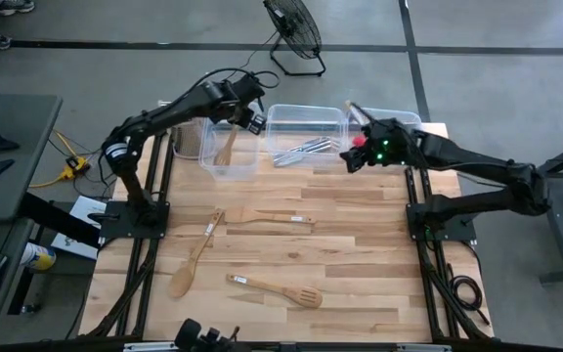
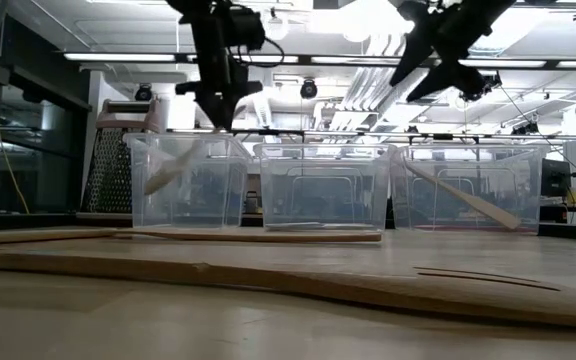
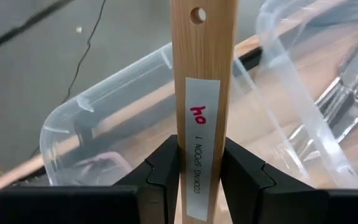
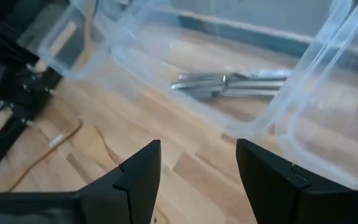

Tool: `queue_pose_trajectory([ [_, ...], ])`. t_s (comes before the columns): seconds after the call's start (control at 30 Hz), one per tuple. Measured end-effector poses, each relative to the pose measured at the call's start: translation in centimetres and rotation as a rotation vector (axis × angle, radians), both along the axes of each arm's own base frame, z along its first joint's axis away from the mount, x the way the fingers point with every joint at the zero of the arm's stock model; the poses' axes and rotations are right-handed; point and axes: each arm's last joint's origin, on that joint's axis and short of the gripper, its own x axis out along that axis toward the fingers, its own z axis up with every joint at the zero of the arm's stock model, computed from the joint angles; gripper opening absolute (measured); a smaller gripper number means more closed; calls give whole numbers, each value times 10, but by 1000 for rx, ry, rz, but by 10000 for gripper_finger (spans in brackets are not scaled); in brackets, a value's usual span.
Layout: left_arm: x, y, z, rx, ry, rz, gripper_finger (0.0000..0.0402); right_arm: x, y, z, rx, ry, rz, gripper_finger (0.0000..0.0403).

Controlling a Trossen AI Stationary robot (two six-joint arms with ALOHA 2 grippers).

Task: Pick & Place Kitchen Items
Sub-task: Put the brown slotted serving spoon into the left transparent container

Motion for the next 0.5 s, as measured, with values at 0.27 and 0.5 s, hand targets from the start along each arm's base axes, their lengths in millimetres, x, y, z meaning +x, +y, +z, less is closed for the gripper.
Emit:
queue_pose_trajectory([
  [0.27,-4,5,-8,-75,-8,92,92,-24,-7,16,-93,-46,113,200],
  [0.5,-13,8,-13,-106,12,194,92,-33,-11,20,-171,-36,177,200],
])
